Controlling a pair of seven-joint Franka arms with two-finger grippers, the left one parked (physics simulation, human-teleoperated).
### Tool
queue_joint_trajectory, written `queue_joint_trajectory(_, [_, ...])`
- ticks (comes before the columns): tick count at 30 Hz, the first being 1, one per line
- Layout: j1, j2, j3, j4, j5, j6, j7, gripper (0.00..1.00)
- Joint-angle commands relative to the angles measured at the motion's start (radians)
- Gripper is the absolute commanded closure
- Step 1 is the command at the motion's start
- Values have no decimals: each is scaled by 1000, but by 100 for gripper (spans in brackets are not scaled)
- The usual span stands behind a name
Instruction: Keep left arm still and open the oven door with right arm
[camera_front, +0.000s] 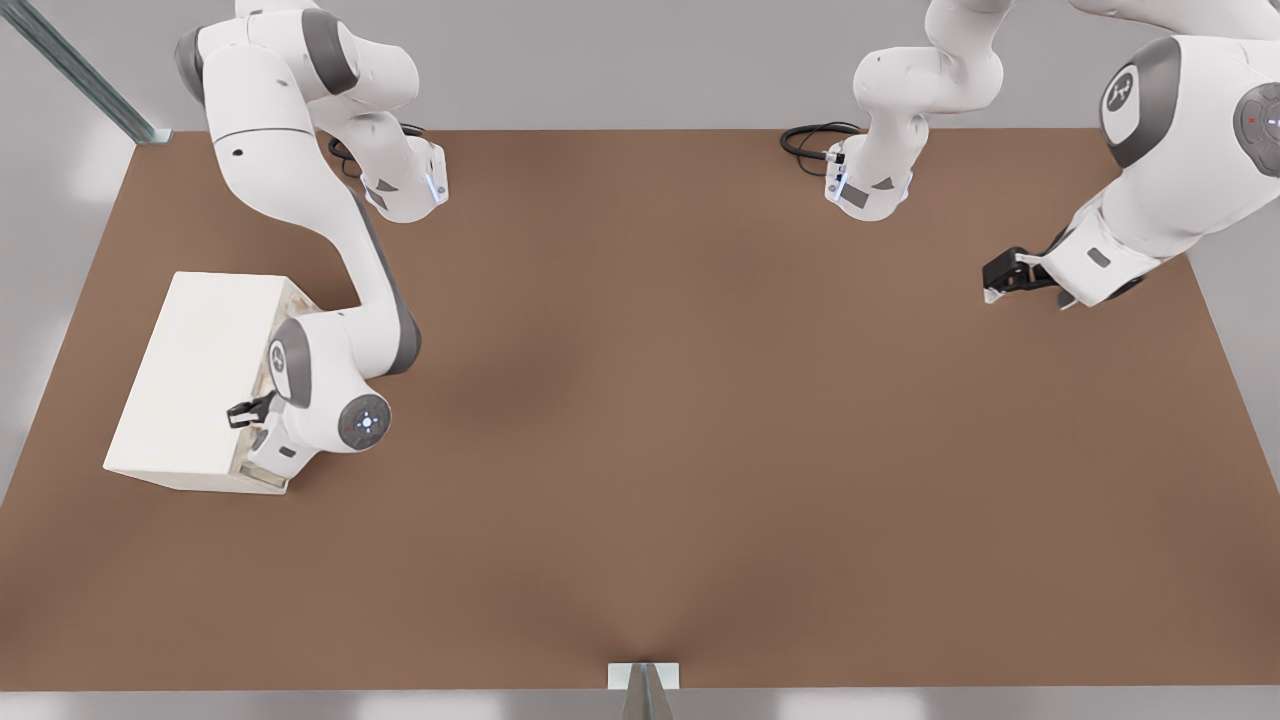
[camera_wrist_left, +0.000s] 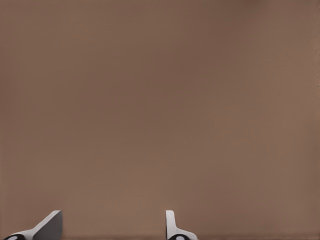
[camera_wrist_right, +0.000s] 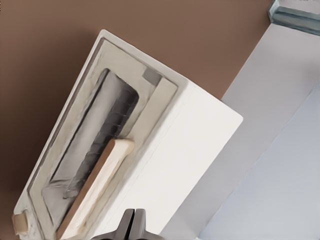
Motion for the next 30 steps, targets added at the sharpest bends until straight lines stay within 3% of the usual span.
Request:
queue_joint_trajectory(1, [3, -8, 3, -24, -3, 35, 99, 79])
queue_joint_trajectory(17, [-43, -65, 1, -202, 14, 147, 107, 79])
queue_joint_trajectory(30, [-73, -67, -2, -234, 12, 182, 113, 79])
